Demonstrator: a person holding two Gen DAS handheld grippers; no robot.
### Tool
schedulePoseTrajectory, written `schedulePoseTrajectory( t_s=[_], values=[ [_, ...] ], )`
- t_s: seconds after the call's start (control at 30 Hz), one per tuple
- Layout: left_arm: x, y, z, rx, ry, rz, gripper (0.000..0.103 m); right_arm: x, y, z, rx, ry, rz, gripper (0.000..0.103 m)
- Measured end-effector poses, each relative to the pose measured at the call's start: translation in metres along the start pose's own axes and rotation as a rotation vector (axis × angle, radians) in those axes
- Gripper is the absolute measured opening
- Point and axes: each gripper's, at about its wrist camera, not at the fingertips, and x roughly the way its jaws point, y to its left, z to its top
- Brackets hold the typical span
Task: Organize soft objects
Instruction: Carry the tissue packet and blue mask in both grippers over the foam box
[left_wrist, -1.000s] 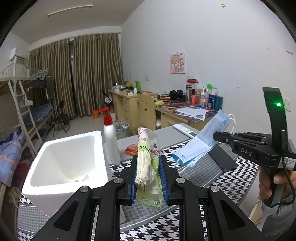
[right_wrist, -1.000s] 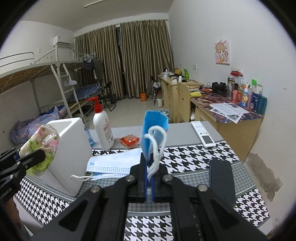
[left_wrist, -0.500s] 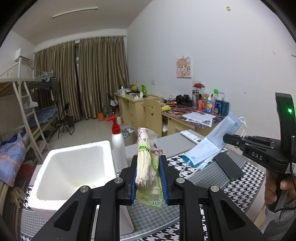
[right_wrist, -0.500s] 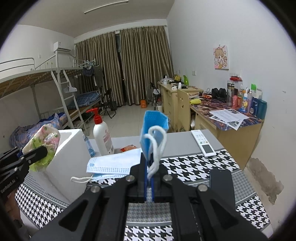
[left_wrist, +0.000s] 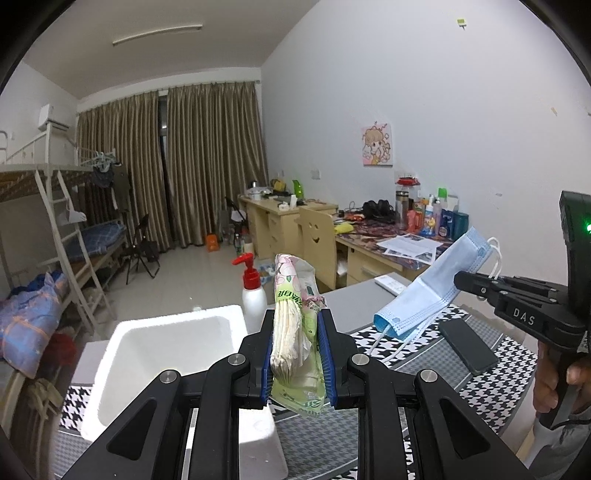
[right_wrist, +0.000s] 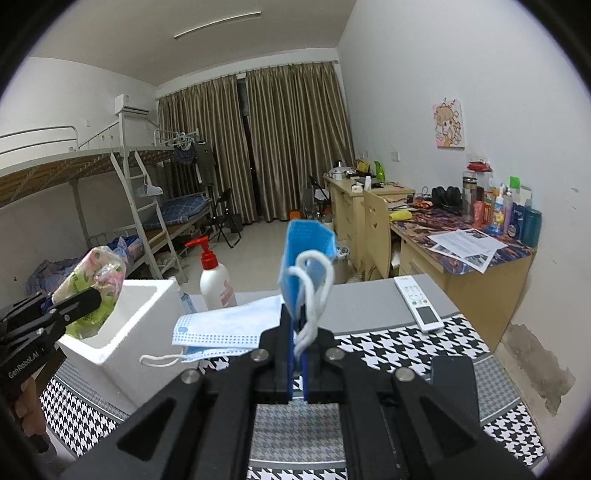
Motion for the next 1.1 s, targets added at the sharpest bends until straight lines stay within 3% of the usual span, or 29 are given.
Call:
schedulePoseTrajectory(
  t_s=[0.57, 1.1],
  values=[
    [0.002, 0.012, 0.011, 0.007, -0.015, 0.039, 0.023, 0.008, 0.012, 0.016, -0.007, -0.016, 0.037, 0.005],
    [-0.001, 0.045, 0.015, -0.027, -0.029, 0.123, 0.023, 0.021, 0.041, 0.026, -0.037, -0.016, 0.111, 0.005]
  ],
)
